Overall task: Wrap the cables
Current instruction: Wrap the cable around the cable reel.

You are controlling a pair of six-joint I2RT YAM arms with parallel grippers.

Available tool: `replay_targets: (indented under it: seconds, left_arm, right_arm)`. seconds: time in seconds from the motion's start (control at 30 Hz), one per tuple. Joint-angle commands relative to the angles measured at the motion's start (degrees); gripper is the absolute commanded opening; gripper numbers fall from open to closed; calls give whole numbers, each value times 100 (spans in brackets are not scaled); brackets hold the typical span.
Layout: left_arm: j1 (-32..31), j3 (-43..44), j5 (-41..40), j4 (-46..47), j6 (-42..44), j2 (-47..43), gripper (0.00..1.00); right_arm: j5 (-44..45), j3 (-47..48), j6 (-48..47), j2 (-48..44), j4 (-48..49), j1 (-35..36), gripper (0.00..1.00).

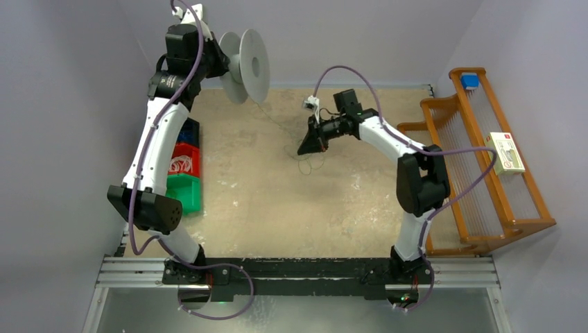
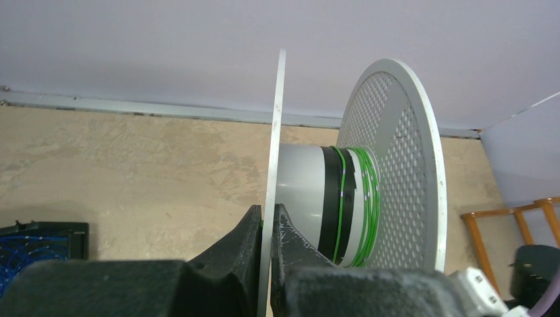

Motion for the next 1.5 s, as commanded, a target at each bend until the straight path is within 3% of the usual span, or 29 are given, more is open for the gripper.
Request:
replay_targets:
  seconds: [0.0, 0.13, 0.33, 0.5, 0.6, 0.73, 0.93, 1.07, 1.3, 1.47]
  left_arm:
    - [180, 273, 633, 889, -72, -429, 0]
    - [212, 108, 1238, 1024, 77, -487, 0]
    - [213, -591, 2989, 1181, 657, -590, 0]
    - [205, -1192, 4016, 1312, 1020, -634, 0]
    - [189, -1165, 4142, 973, 1472, -561, 0]
    - [22, -1231, 3468, 505, 2280, -549, 0]
    - [-857, -1875, 1941, 637, 3007, -694, 0]
    - [-1135, -2117, 1356, 855, 3100, -640, 0]
    - [-1469, -2407, -558, 1528, 2784, -454, 0]
    - [-1646, -2351, -1139, 1720, 2525, -299, 0]
  right_arm:
    - [1517, -268, 1176, -591, 1309, -164, 2]
    - [2332, -530, 1816, -762, 1910, -448, 2]
    - [1952, 108, 1987, -499, 1641, -738, 2]
    - [1805, 682, 2220, -35, 1307, -924, 2]
    - [1394, 1007, 2276, 195, 1057, -1142, 2]
    - [1045, 1338, 2236, 181, 802, -1266, 1]
    - [644, 1939, 2085, 107, 372, -1269, 1]
    - [127, 2178, 2059, 108, 32, -1268, 0]
    - [-384, 2226, 1704, 58, -303, -1059, 1]
    - [-888, 2151, 1337, 150, -481, -678, 4]
